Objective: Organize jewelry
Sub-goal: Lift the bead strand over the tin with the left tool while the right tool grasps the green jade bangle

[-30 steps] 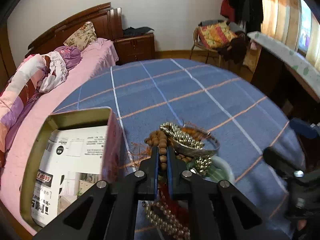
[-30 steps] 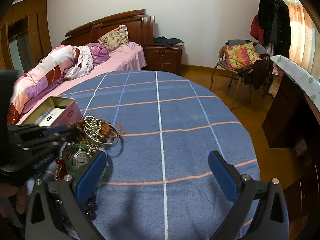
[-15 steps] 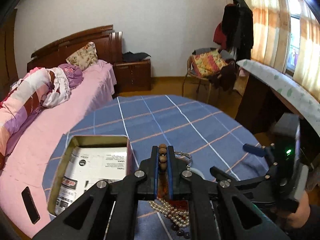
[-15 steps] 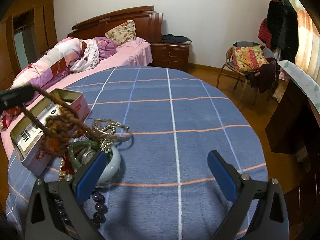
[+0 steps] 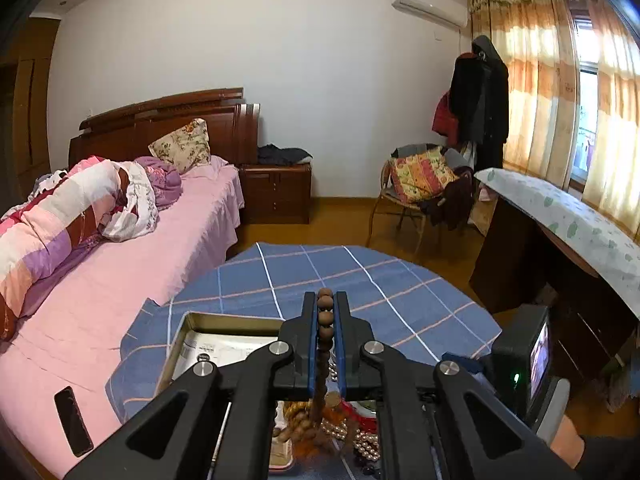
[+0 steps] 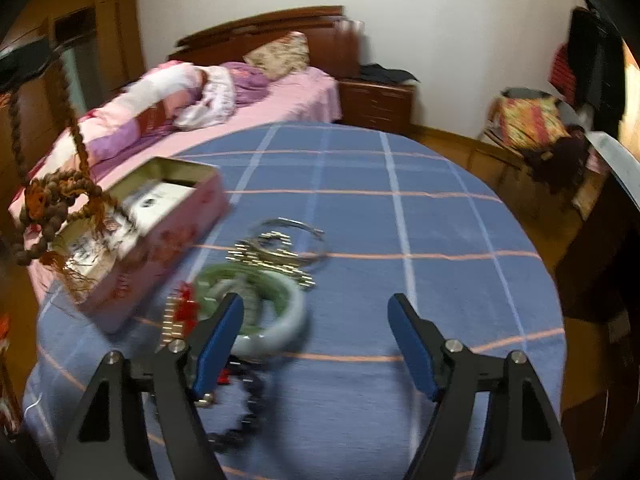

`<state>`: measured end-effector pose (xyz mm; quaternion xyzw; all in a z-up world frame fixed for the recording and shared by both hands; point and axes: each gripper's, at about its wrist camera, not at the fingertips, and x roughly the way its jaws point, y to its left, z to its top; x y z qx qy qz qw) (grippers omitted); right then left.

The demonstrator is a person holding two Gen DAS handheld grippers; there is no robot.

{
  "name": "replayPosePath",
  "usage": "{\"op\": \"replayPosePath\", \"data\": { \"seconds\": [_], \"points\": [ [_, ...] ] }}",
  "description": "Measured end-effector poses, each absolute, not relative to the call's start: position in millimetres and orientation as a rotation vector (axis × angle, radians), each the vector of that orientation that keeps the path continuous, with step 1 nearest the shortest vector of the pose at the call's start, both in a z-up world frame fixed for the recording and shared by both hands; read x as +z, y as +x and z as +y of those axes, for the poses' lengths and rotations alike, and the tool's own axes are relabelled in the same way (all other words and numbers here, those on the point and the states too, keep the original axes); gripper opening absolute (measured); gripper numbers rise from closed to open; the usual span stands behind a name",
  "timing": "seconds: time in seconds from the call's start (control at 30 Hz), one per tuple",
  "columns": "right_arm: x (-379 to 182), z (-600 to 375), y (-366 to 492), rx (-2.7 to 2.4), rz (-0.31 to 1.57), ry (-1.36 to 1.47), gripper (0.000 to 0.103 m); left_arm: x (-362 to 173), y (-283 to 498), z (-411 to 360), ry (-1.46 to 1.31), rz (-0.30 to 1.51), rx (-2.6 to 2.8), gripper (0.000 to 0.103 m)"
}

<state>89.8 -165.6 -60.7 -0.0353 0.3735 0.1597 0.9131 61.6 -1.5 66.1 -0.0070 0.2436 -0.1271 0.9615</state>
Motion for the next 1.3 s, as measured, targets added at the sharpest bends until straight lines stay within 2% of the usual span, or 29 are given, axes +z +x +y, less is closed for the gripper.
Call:
{"op": "replayPosePath", "data": {
  "seconds": [0.1, 0.23, 0.37, 0.43, 0.67, 0.97, 1.3],
  "points": [
    [-57.8, -147.5, 88.0, 0.381, 0.758, -0.105, 0.07, 73.0, 58.4, 4.4, -0.018, 0.476, -0.252, 0.006],
    [-63.4, -122.3, 90.3, 0.433, 0.759, -0.172, 0.05, 75.7, 57.8, 12.2, -0.023, 0.469, -0.239, 0.006],
    [-72.5, -106.1, 98.1, 0.44, 0.777, -0.221, 0.04, 68.4, 62.9, 21.2, -0.039, 0.491, -0.224, 0.006],
    [-75.4, -102.5, 98.7, 0.434, 0.778, -0.248, 0.016, 64.9, 63.9, 26.6, -0.054, 0.502, -0.221, 0.006],
    [-48.8, -123.6, 94.4, 0.446, 0.721, -0.148, 0.009, 64.0, 63.7, 36.6, -0.069, 0.498, -0.212, 0.006],
    [-9.7, -135.9, 100.6, 0.469, 0.66, -0.06, 0.009, 73.9, 64.6, 43.3, -0.049, 0.47, -0.2, 0.006],
    [-4.2, -121.5, 113.2, 0.507, 0.668, -0.071, 0.009, 73.1, 90.0, 65.0, -0.042, 0.478, -0.149, 0.006]
  ]
}}
